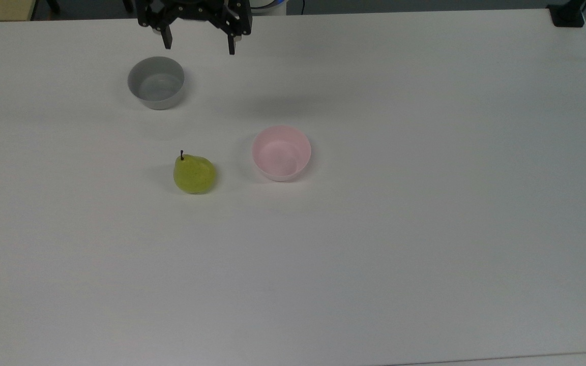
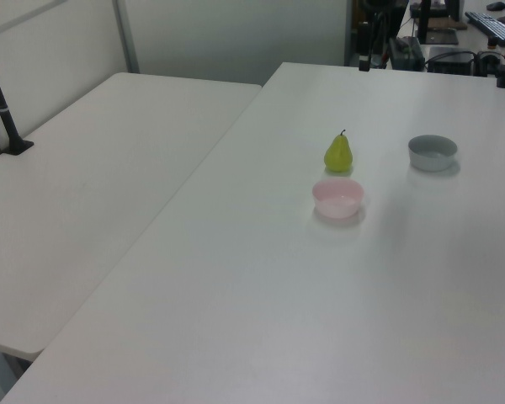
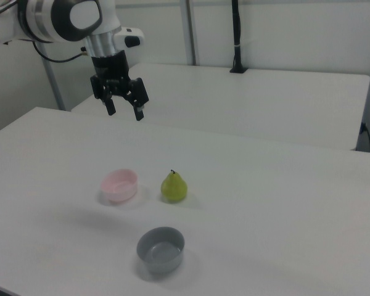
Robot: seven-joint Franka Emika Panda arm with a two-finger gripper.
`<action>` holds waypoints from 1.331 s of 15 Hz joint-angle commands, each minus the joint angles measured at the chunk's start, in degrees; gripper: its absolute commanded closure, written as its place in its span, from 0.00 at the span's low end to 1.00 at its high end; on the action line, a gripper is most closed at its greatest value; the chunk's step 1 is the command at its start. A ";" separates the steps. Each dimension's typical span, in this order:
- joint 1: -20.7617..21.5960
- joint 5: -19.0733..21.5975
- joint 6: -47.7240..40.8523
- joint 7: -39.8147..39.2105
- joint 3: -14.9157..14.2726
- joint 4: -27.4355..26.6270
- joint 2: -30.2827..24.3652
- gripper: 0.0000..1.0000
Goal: Place the pear in the bowl
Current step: 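Move the open gripper over the green pear and lower it, then close the gripper around the green pear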
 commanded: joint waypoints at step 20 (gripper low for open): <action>-3.31 -0.18 27.00 -9.67 -0.82 -8.08 19.90 0.00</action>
